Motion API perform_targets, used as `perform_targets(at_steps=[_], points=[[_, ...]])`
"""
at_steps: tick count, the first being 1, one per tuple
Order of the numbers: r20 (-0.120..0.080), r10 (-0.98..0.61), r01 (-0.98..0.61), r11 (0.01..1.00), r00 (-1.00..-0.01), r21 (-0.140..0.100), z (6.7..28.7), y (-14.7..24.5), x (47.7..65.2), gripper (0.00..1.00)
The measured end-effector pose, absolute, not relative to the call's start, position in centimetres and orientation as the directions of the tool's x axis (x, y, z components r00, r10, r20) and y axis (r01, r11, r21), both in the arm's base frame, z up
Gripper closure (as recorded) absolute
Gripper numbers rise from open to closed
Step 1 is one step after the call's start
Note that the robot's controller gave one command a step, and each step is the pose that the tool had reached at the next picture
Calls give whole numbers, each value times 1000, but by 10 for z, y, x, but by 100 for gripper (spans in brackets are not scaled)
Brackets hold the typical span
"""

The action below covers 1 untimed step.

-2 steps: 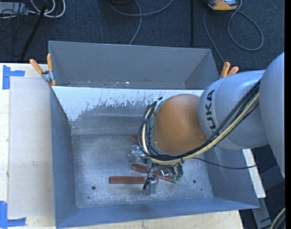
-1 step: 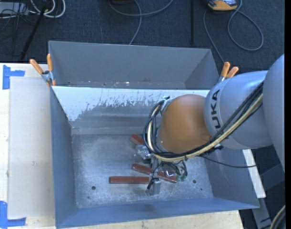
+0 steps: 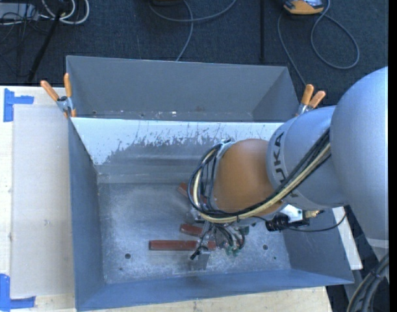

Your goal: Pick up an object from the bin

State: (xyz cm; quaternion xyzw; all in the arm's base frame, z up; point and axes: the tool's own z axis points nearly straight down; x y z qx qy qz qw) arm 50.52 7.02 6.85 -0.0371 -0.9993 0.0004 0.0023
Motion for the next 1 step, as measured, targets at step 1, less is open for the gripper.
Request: perform_targets(at_steps=[1], points=[[2,77,77,997,-997,0,68,70,505,0]])
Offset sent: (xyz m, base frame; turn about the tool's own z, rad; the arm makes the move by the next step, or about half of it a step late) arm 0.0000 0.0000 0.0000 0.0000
